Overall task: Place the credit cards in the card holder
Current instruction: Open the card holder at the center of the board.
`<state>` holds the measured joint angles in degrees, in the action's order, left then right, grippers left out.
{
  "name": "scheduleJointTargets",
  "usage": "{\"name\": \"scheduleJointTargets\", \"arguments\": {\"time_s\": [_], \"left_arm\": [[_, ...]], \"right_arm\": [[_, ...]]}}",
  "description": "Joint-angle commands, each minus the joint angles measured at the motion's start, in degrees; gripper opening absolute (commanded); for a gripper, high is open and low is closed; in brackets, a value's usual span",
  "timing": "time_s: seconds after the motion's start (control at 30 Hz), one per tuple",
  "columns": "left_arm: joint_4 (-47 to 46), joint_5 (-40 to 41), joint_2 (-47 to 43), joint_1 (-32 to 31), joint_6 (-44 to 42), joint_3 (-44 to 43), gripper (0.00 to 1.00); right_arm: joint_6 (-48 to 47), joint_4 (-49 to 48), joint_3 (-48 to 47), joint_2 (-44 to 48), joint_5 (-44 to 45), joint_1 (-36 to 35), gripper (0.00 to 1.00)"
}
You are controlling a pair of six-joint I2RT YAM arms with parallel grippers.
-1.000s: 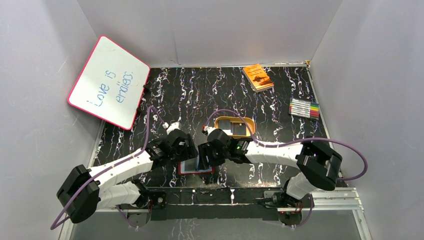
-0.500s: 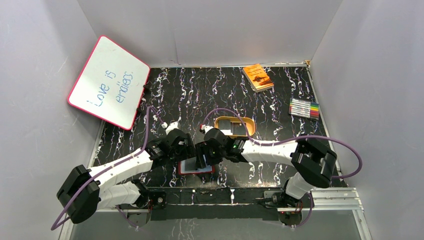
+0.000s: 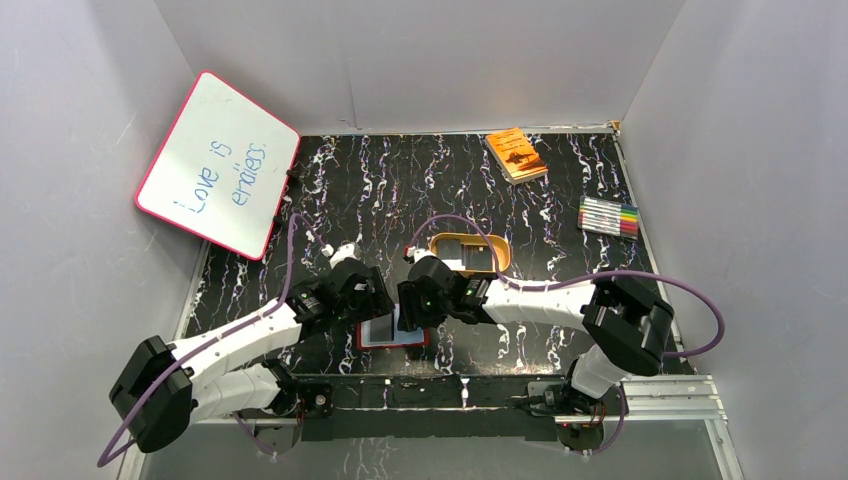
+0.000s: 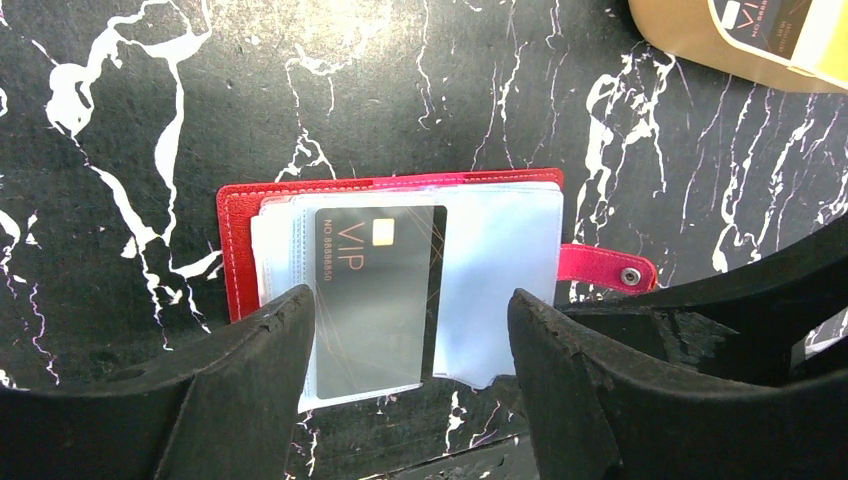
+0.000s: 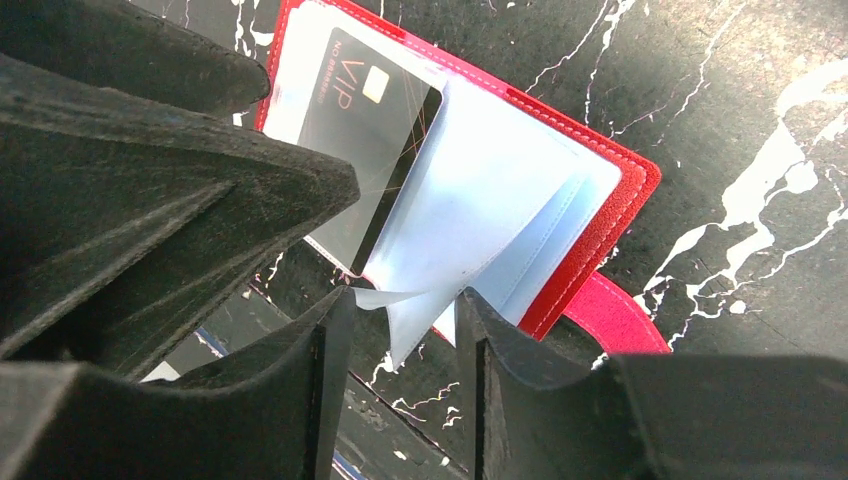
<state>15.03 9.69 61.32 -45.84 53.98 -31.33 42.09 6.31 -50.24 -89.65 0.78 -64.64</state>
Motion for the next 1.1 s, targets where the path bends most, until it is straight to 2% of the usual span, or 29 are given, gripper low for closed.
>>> {"name": "scheduleJointTargets", "arguments": {"time_s": [0.0, 0.47, 0.63, 0.87, 1.07], "left_arm": [[1.83, 1.11, -2.21, 0.33, -0.44, 0.00, 0.68], [-2.14, -3.21, -1.71, 0.54, -0.80, 0.14, 0.70], [-1.82, -3.12, -1.79, 0.49, -0.53, 0.26, 0.70], [-2.03, -3.80, -2.39, 0.49, -0.45, 1.48, 0.70], [-3.67, -6.31, -3.31, 0.51, -0.82, 2.82, 0.70]], "right_arm": [[1.06, -0.67, -0.16, 0.52, 1.59, -0.21, 0.47], [0.72, -1.05, -0.39, -0.69, 1.01, 0.06, 0.43], [1.71, 0.17, -0.28, -1.25, 1.54, 0.13, 0.34], [4.15, 0.15, 1.17, -1.89, 1.00, 0.48, 0.26], [5.22, -0.51, 1.73, -1.84, 0.28, 1.05, 0.11]]}}
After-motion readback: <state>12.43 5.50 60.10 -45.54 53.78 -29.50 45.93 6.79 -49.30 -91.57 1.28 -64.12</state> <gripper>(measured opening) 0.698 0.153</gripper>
